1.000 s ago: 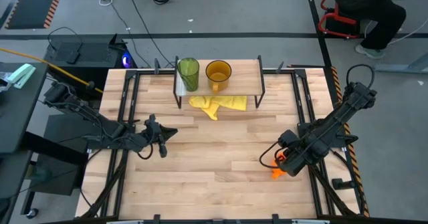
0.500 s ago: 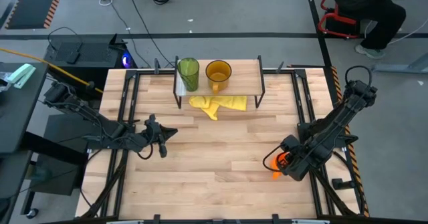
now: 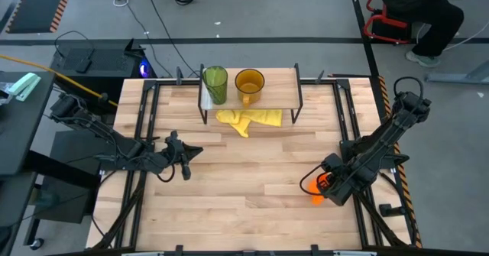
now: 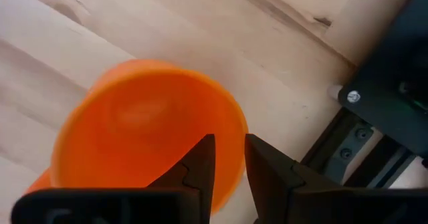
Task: Stack small to large cups/mugs on shelf
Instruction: Put the orange mug on the shelf
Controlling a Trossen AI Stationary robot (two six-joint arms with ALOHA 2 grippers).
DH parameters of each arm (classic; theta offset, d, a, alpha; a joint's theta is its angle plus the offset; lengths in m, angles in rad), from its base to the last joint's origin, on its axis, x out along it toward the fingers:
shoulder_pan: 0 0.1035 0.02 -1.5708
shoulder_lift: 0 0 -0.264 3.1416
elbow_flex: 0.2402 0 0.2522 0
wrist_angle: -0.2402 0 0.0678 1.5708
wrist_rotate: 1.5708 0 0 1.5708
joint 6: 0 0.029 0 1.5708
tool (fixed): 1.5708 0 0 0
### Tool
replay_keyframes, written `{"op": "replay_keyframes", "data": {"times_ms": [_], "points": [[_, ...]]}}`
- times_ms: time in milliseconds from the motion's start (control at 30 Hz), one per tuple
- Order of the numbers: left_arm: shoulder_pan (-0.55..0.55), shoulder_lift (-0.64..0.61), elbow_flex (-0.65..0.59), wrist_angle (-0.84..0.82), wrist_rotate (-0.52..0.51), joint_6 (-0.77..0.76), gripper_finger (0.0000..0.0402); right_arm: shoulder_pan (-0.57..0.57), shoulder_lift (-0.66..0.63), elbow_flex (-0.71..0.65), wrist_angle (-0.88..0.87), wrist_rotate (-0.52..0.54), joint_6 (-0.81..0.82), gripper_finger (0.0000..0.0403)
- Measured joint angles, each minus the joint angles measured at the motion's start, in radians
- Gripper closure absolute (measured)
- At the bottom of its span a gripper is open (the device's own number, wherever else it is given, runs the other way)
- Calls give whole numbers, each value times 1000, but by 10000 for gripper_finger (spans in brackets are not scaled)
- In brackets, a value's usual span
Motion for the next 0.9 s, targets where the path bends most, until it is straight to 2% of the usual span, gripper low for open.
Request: {"op": "replay_keyframes", "data": {"times_ms": [300, 633, 900], "points": [[0, 0, 0, 0, 0, 0, 365, 0, 0, 31, 2, 1, -6, 314], [0, 0, 0, 0, 0, 0, 378, 0, 0, 33, 2, 1, -6, 314], [0, 0, 0, 0, 0, 0, 367, -1, 0, 9, 22, 1, 1, 314]]}}
